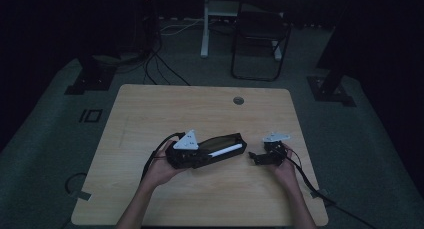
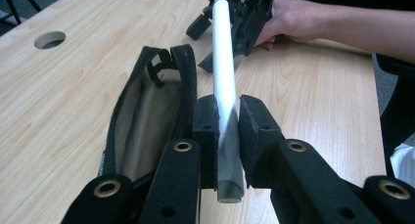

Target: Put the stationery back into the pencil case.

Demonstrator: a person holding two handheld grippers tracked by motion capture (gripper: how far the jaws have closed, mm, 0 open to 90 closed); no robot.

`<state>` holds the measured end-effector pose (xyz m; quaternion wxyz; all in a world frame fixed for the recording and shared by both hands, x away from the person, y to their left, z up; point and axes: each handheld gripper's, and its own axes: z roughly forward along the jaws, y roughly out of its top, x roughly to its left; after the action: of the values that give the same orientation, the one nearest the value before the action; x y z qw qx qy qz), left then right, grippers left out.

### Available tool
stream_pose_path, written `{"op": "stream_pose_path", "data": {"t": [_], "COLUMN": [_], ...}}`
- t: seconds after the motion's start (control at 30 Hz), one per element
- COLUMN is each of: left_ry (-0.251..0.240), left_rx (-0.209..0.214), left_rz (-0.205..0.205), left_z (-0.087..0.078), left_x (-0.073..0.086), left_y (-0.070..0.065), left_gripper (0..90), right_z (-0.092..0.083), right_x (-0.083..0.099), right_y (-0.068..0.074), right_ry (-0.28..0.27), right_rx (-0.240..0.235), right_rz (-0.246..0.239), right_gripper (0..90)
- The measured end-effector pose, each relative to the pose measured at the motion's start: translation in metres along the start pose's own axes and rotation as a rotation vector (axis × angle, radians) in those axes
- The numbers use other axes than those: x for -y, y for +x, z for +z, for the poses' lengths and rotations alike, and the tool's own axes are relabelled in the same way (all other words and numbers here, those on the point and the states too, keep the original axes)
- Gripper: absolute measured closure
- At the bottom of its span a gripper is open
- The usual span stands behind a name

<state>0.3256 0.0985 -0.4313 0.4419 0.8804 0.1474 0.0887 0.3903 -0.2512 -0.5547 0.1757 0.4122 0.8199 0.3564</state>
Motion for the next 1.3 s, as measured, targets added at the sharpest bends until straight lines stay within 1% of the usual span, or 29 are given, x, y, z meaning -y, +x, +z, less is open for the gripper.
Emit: {"op": "stream_pose_path", "data": {"t": [0.1, 0.43, 0.73, 0.83, 1.3], "left_ry": [-0.003, -0.011, -0.006, -0.010, -0.010], "left_rx": [-0.006, -0.010, -0.014, -0.012, -0.017], "left_rz": [0.006, 0.009, 0.014, 0.007, 0.000], "left_z": [-0.002, -0.004, -0.004, -0.004, -0.006], "left_x": [-0.003, -0.008, -0.010, -0.011, -0.010], "left_y": [0.001, 0.005, 0.009, 0.010, 0.016], "left_gripper": [78.9, 78.9, 78.9, 78.9, 78.9], "right_z": [0.000, 0.000, 0.000, 0.000, 0.000], "right_x": [0.000, 0.000, 0.000, 0.000, 0.000], "right_y": [0.000, 0.000, 0.000, 0.000, 0.000], "right_ry": [0.000, 0.000, 0.000, 0.000, 0.000], "right_rx": [0.000, 0.000, 0.000, 0.000, 0.000], "right_rz": [0.000, 0.001, 0.000, 0.000, 0.000], "right_gripper": [13.3, 13.3, 13.3, 13.2, 13.2]}}
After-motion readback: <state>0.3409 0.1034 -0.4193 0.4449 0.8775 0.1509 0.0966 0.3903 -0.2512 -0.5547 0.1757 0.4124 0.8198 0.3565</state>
